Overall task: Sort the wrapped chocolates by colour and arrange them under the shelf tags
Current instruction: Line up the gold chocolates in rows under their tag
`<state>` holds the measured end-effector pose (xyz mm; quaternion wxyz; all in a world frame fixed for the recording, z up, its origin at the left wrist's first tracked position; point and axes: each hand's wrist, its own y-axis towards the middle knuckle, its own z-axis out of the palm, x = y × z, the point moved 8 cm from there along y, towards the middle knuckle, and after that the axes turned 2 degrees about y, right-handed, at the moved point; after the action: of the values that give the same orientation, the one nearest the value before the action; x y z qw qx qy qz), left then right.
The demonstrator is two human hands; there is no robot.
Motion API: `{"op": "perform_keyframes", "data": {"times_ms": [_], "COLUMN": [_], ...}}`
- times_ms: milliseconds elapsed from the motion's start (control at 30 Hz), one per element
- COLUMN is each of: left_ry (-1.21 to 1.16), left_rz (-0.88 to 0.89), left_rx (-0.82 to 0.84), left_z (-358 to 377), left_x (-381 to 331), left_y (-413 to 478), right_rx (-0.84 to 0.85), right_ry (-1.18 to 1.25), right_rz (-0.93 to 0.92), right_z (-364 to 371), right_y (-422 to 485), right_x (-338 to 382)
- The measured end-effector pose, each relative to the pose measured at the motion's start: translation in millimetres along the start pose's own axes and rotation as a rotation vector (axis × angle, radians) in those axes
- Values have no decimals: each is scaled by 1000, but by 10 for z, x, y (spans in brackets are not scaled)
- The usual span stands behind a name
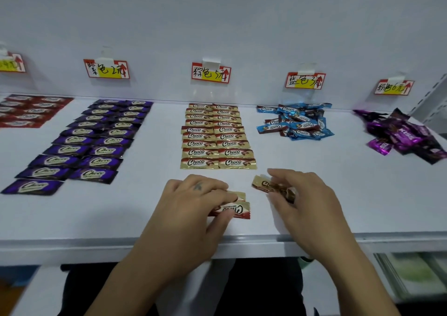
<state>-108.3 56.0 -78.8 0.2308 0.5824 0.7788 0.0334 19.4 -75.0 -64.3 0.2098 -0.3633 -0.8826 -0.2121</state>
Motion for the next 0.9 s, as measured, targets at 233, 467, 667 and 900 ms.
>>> {"op": "perform_keyframes", "data": {"times_ms": [233, 467, 667, 900], "left_ry": [-4, -44, -90, -94], "left_rz": [-63, -120, -164, -220], "left_rx": [2, 21, 63, 116], "left_z": [-91, -165, -230, -236], "left_x": [165, 382, 496, 531], "left_y": [-38, -41, 50, 150], "right_rx": [172, 107, 1, 86], "right_ry": [168, 328, 710, 1098], "right_rz": [35, 102, 119, 209], "right_z": [168, 158, 76, 225], "right_y": [102, 224, 282, 258], "right_x": [199, 171, 216, 256]}}
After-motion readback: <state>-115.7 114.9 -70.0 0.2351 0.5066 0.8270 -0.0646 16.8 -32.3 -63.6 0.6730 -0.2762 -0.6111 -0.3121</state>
